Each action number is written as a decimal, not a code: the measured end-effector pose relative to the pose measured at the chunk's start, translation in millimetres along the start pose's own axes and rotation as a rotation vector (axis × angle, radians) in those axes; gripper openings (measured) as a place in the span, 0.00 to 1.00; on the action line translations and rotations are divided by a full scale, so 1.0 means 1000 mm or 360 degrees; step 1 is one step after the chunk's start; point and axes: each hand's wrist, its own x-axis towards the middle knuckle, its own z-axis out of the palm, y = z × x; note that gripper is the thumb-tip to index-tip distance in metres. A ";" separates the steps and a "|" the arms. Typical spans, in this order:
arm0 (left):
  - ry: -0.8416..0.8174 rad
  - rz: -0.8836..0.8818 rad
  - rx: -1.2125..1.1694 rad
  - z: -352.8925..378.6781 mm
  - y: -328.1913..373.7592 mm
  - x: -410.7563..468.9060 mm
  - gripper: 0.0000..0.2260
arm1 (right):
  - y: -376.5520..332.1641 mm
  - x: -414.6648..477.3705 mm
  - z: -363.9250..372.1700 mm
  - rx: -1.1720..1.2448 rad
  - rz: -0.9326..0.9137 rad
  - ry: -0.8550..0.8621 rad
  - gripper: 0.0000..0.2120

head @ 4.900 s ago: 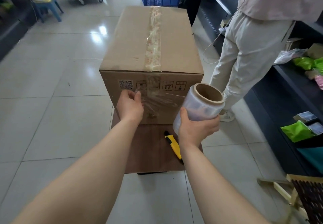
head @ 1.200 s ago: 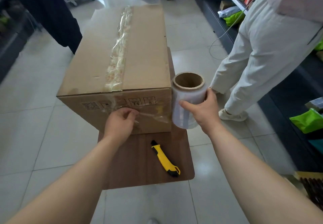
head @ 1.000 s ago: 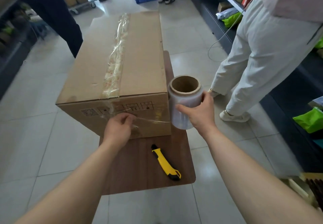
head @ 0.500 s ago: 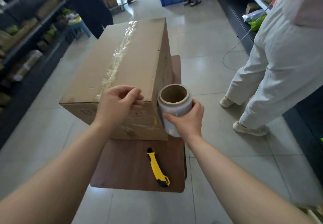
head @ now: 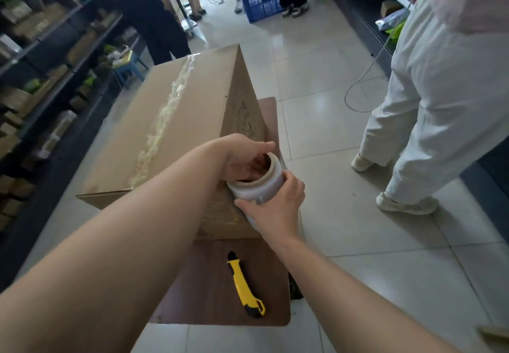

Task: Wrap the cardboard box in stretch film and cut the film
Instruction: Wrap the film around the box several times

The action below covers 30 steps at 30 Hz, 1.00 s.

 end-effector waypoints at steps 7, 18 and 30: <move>0.0157 -0.0177 0.0084 0.016 0.010 0.010 0.15 | 0.005 0.002 -0.009 0.0065 -0.0016 -0.0131 0.47; 0.0171 -0.0199 0.0132 0.022 0.013 0.014 0.07 | 0.039 0.036 -0.044 0.0990 0.0629 -0.0424 0.10; 0.0065 0.0118 0.0871 0.013 0.020 0.014 0.10 | 0.067 0.087 -0.024 0.1431 0.1489 -0.0650 0.21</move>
